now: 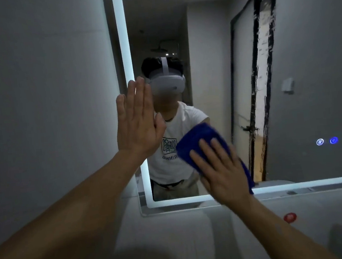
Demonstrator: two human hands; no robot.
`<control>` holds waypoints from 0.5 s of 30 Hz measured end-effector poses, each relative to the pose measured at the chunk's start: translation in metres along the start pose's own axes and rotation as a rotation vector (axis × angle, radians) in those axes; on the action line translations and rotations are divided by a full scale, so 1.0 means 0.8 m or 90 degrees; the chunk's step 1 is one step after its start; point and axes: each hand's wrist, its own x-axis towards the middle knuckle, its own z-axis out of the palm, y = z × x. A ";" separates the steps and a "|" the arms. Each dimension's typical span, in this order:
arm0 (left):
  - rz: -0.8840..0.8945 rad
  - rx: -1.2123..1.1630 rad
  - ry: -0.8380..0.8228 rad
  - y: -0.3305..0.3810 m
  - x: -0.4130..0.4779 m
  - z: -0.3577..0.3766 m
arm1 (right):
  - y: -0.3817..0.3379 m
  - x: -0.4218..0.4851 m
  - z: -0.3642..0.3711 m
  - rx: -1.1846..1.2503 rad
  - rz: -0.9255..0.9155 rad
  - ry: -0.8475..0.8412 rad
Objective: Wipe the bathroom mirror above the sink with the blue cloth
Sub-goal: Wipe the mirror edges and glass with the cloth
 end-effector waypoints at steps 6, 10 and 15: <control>-0.002 0.020 0.014 0.001 0.001 0.003 | 0.005 0.111 -0.019 0.003 0.291 0.113; -0.004 0.008 0.011 0.002 0.000 0.003 | -0.079 0.006 0.020 0.025 0.149 0.036; -0.005 0.013 0.005 0.002 0.000 -0.001 | -0.070 -0.096 0.036 -0.014 -0.001 0.002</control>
